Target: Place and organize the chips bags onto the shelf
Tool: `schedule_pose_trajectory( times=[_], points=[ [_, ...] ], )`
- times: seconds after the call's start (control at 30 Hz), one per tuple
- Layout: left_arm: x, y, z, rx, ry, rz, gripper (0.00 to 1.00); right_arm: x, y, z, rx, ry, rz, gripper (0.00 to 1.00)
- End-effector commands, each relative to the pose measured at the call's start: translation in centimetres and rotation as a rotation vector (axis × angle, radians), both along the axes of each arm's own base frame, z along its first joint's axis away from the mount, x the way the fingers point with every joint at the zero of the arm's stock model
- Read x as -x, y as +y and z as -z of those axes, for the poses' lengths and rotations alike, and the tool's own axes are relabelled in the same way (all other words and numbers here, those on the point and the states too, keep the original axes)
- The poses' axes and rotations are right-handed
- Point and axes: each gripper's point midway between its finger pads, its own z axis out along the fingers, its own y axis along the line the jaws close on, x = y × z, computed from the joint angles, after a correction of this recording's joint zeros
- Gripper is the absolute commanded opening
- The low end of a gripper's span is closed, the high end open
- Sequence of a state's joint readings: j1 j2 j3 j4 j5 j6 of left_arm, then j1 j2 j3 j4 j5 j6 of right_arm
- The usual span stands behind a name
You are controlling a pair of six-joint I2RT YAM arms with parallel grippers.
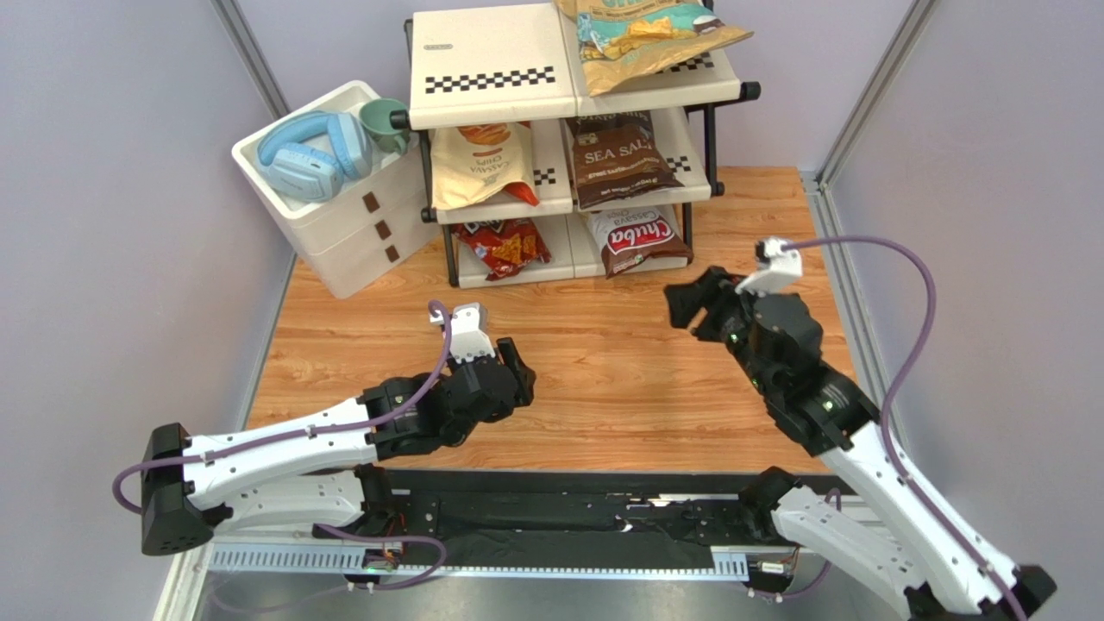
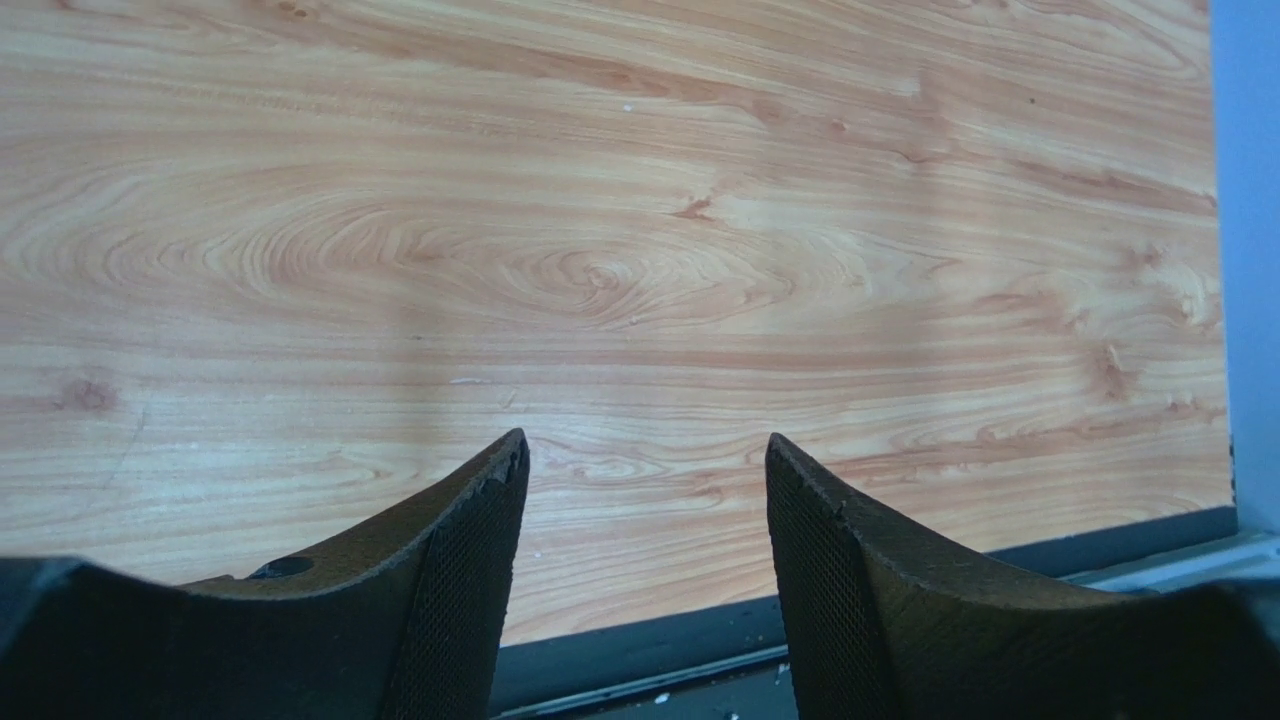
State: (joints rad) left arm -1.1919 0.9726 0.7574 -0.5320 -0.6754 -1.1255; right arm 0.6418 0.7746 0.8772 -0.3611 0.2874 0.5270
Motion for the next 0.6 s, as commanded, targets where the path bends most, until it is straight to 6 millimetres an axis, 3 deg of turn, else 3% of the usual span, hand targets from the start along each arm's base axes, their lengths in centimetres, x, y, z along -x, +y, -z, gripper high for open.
schedule_pose_trajectory(
  times=[0.0,0.1,0.27,0.57],
  points=[
    [0.4,1.3,-0.6,-0.060,0.015,0.042,0.65,1.6,-5.2,5.4,0.168,0.090,0.100,0.65],
    [0.5,1.1,-0.8,-0.004,0.024,0.053,0.66,2.5,-5.9,7.1,0.128,0.157,0.120,0.66],
    [1.4,0.4,-0.2,0.025,0.074,0.082,0.65,2.4,-5.3,9.4,0.042,0.257,0.147,0.67],
    [1.9,1.0,1.5,0.020,0.103,0.077,0.61,2.5,-5.1,9.5,-0.013,0.264,0.159,0.67]
  ],
)
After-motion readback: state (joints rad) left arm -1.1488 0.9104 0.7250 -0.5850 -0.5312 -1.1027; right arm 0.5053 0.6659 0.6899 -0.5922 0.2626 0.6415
